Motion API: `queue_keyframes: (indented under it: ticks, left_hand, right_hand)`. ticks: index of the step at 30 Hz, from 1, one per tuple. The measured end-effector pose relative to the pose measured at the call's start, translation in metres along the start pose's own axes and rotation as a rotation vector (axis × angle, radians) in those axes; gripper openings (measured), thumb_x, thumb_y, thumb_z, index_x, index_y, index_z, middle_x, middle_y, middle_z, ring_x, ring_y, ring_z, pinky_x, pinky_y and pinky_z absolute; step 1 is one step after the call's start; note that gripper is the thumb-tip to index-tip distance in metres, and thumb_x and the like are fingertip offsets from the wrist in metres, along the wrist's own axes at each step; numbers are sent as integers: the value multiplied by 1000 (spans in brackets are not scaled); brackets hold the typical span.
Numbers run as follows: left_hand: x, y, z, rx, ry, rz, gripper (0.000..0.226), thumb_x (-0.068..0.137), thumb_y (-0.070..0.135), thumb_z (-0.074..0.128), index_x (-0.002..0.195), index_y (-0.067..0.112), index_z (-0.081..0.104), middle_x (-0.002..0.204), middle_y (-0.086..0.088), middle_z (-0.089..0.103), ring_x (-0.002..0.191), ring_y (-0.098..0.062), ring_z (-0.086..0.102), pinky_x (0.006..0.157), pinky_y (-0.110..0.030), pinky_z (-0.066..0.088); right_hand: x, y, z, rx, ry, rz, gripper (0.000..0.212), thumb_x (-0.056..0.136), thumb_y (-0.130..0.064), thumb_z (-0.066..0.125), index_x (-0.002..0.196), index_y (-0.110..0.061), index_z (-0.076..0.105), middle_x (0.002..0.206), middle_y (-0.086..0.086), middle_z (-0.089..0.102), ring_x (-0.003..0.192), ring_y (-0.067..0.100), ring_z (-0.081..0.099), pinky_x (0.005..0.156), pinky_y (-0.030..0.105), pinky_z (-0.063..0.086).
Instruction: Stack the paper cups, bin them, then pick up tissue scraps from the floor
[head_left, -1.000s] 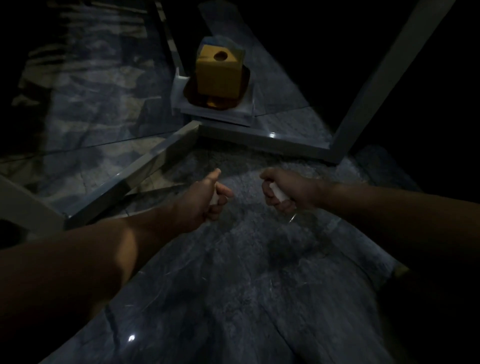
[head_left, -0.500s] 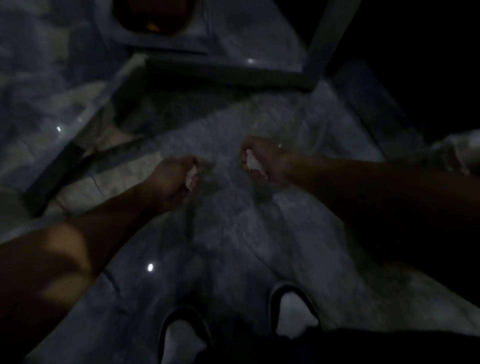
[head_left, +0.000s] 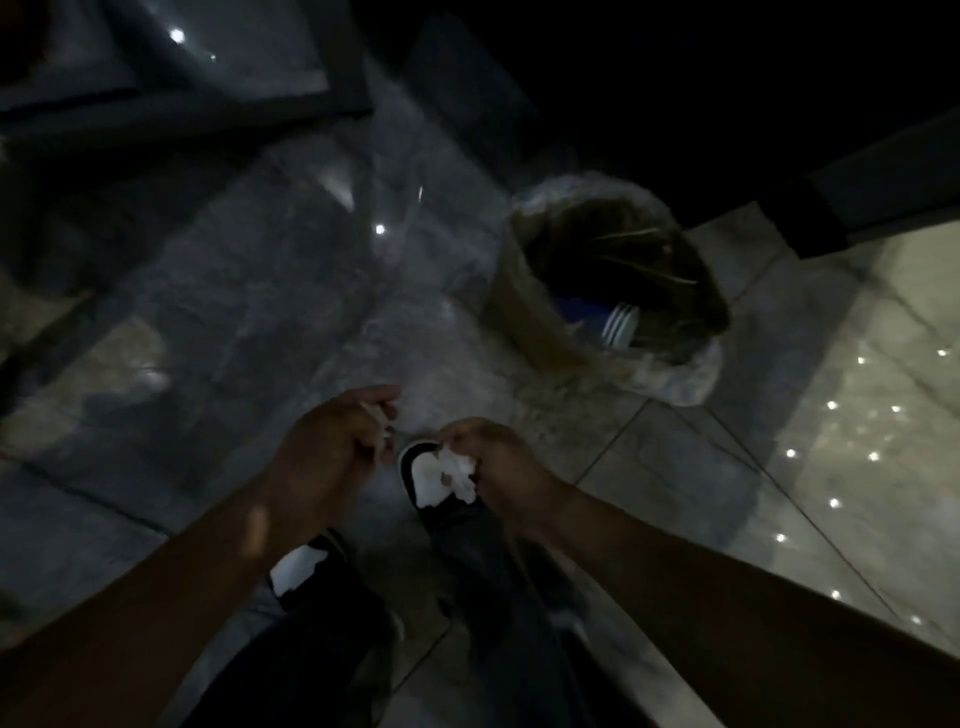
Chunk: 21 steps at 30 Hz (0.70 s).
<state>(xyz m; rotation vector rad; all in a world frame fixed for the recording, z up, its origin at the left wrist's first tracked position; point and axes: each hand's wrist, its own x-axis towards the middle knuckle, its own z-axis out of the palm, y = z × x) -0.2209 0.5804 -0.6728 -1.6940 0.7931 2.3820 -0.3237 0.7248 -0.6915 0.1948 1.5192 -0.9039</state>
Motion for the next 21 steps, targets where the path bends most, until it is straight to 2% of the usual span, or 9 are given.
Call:
queue_keyframes:
  ticks: [3,5,8,10,12,14,15,19,21]
  left_hand:
    - [-9,23,60,150,-59,123,28,97,-9,47,99,11,66,93,-8,69,79,-18,72,73,-30,61]
    - [-10,40,96,173,-84,187,16,97,-1,54,109,4,62,103,-12,68,95,-23,68,87,-36,58]
    - [-13,60,148,238,-86,271,29,96,7,60,121,-9,58,106,-19,66,91,-21,67,78,-28,61]
    - [-13,67,176,282,-76,265,34,97,14,61,120,-10,60,112,-23,67,94,-24,67,82,-30,61]
    - [-11,71,195,310,-47,188,34,98,25,59,116,-4,64,112,-22,69,96,-27,66,91,-37,58]
    - [-9,73,201,286,-10,89,34,101,31,53,115,2,66,108,-17,70,93,-26,67,92,-38,57]
    - [-9,74,199,264,-4,60,35,101,32,52,115,3,66,104,-14,71,89,-25,68,88,-36,58]
    - [-27,74,169,290,40,48,22,98,26,58,94,8,70,90,-6,70,84,-22,70,81,-36,61]
    - [-43,78,149,301,97,68,20,98,18,56,88,7,69,86,-9,70,74,-21,71,68,-31,63]
  right_hand:
    - [-39,-31,-35,219,194,-110,13,94,-6,54,97,-6,66,83,13,62,76,27,58,69,35,50]
    - [-57,-56,-62,330,275,-210,16,96,-9,51,88,-5,64,75,15,60,65,25,57,58,31,50]
    - [-72,-90,-100,427,201,-364,42,102,-11,35,63,-2,49,53,9,47,48,20,42,47,25,39]
    - [-75,-102,-117,501,163,-397,55,104,-13,28,57,0,53,50,5,52,46,17,46,50,27,40]
    - [-77,-109,-127,569,239,-294,42,103,-24,38,87,-5,73,72,7,70,65,17,66,63,28,54]
    - [-79,-106,-130,660,291,-178,36,98,-34,49,122,-9,61,111,12,69,95,21,68,76,29,57]
    - [-79,-103,-130,690,296,-145,38,97,-35,50,125,-10,56,119,11,64,101,22,65,77,29,55]
    - [-96,-95,-117,710,354,-83,28,99,-24,48,114,-3,58,114,15,63,105,31,64,66,26,58]
    - [-110,-96,-106,593,410,-37,25,98,-18,48,110,-1,61,101,16,67,88,27,69,62,27,58]
